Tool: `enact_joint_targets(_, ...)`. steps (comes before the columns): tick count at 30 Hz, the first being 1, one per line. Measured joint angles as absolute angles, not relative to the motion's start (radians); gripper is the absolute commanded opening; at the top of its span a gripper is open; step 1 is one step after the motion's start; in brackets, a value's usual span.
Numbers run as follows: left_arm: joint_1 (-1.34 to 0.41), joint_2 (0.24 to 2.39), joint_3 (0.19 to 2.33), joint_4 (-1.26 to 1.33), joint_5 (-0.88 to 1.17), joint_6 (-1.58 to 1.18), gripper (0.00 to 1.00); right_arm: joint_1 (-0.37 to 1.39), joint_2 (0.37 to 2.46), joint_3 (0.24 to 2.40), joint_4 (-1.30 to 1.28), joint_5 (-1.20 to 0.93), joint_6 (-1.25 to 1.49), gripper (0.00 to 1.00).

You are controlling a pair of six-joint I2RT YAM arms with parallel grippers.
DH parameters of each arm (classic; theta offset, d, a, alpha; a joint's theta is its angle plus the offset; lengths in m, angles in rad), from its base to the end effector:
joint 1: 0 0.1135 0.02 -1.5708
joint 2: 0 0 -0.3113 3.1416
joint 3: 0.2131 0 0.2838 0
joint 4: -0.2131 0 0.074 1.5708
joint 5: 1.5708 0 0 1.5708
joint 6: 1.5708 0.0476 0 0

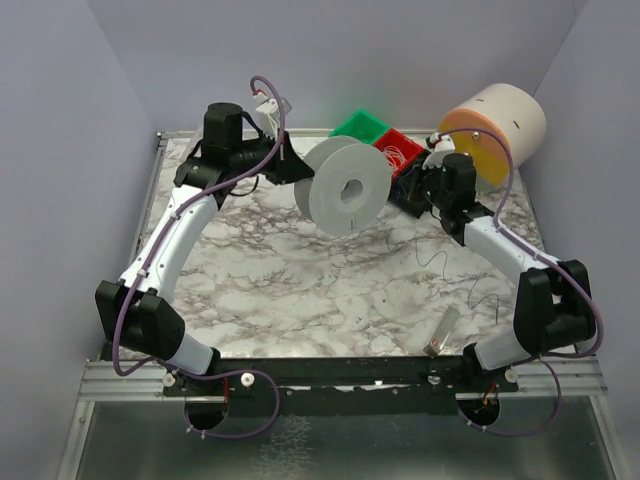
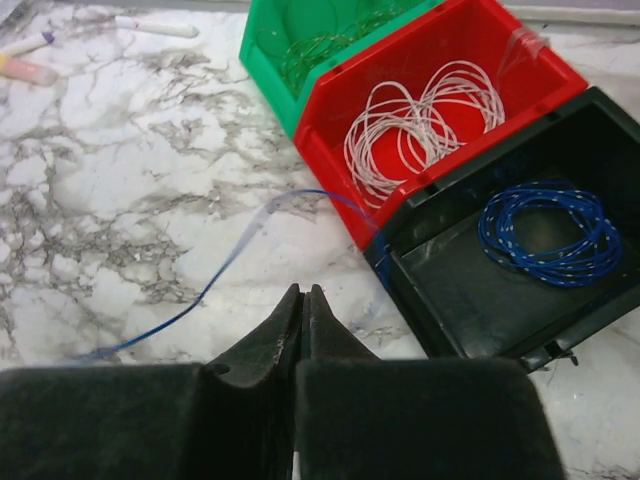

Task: Wrap the cables
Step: Wrap the cable around the cable reel.

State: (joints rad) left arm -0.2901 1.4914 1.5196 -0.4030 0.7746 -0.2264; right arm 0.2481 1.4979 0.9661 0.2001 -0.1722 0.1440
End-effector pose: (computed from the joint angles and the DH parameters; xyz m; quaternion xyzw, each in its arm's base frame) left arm 0.3464 -0.1381 0.4521 0.2369 0.7581 -0.4349 0.4243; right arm 0.3675 0.1015 0.2957 -0.0921 0.8074 0.1814 0.5538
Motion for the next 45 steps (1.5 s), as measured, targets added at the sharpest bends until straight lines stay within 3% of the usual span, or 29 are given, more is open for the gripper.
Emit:
enact_joint_targets(10, -0.302, 1.480, 1.518, -0.559, 0.798, -0.086, 0.00, 0.147, 1.513, 1.069, 0.227, -0.289, 0.152, 0.03)
enact_joint_targets(11, -0.302, 1.476, 1.518, -0.569, 0.794, -0.078, 0.00, 0.141, 1.517, 1.085, 0.222, -0.305, 0.139, 0.12)
enact_joint_targets(14, -0.302, 1.469, 1.544, -0.591, 0.786, -0.062, 0.00, 0.140, 1.525, 1.140, 0.178, -0.413, 0.044, 0.54)
enact_joint_targets(15, -0.302, 1.469, 1.565, -0.596, 0.783, -0.059, 0.00, 0.140, 1.523, 1.139, 0.170, -0.449, 0.008, 0.64)
enact_joint_targets(19, -0.302, 1.468, 1.646, -0.601, 0.776, -0.054, 0.00, 0.141, 1.522, 1.102, 0.125, -0.586, -0.156, 0.83)
enact_joint_targets(29, -0.302, 1.444, 1.695, -0.606, 0.778, -0.051, 0.00, 0.140, 1.602, 1.130, -0.001, -0.813, -0.454, 0.93)
enact_joint_targets(31, -0.302, 1.444, 1.695, -0.610, 0.779, -0.051, 0.00, 0.140, 1.647, 1.156, -0.011, -0.840, -0.473, 1.00)
enact_joint_targets(45, -0.302, 1.444, 1.729, -0.621, 0.790, -0.060, 0.00, 0.206, 1.878, 1.227, -0.034, -0.920, -0.353, 1.00)
